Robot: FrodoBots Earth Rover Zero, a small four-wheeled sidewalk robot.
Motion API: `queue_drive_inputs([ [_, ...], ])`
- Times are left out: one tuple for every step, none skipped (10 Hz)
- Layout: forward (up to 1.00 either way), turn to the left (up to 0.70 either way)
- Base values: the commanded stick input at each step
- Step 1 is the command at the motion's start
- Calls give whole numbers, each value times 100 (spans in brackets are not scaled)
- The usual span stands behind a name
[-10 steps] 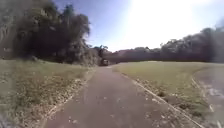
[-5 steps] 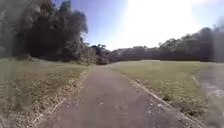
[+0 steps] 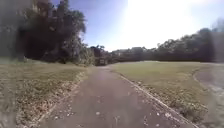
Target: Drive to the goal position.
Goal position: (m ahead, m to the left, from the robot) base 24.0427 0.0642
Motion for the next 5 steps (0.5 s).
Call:
queue_drive_inputs([
  [50, 0],
  [50, 0],
  [50, 0],
  [50, 0],
  [50, 0],
])
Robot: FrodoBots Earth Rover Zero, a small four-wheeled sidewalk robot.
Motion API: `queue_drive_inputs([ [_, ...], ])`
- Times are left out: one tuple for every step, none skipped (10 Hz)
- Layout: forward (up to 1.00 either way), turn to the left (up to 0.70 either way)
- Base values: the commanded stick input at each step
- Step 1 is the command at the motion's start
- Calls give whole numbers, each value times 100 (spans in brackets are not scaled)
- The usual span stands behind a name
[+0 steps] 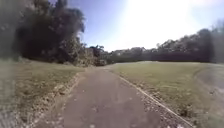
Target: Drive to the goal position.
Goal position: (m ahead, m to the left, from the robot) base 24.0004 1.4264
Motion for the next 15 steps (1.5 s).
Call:
queue_drive_inputs([
  [50, 0],
  [50, 0],
  [50, 0],
  [50, 0],
  [50, 0],
  [50, 0],
  [50, 45],
  [50, 0],
  [50, 0],
  [50, 0],
  [50, 0],
  [50, 0],
  [50, 0],
  [50, 0],
  [50, 0],
])
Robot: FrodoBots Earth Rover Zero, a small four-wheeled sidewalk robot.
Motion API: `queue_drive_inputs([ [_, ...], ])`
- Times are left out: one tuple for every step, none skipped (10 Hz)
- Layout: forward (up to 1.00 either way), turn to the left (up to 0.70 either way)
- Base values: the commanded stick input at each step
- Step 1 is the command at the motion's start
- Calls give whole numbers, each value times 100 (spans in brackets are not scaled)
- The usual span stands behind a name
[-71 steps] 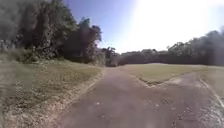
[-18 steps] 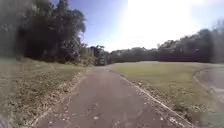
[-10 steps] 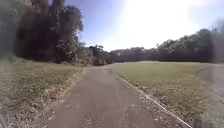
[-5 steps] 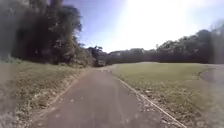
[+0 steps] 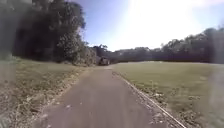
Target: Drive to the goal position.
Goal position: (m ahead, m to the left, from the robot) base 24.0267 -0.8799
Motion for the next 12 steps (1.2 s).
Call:
queue_drive_inputs([
  [50, 0],
  [50, 0],
  [50, 0],
  [50, 0],
  [50, 0],
  [50, 0],
  [50, 8],
  [50, 21],
  [50, 41],
  [50, 50],
  [50, 50],
  [50, 21],
])
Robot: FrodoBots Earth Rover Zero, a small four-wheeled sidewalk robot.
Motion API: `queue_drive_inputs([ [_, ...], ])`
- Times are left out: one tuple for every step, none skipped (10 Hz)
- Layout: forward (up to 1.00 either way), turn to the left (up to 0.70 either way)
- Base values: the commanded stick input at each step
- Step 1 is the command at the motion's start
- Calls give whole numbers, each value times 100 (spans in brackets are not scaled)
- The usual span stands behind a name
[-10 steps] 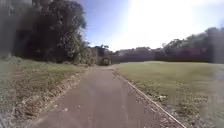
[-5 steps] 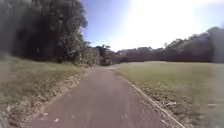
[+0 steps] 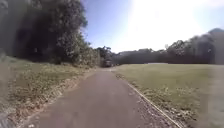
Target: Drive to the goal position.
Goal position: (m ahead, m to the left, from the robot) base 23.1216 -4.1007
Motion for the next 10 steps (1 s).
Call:
queue_drive_inputs([
  [50, 0],
  [50, 0],
  [50, 0],
  [50, 0],
  [50, 0],
  [50, 0],
  [50, 0],
  [50, 0],
  [50, 0],
  [50, 0],
])
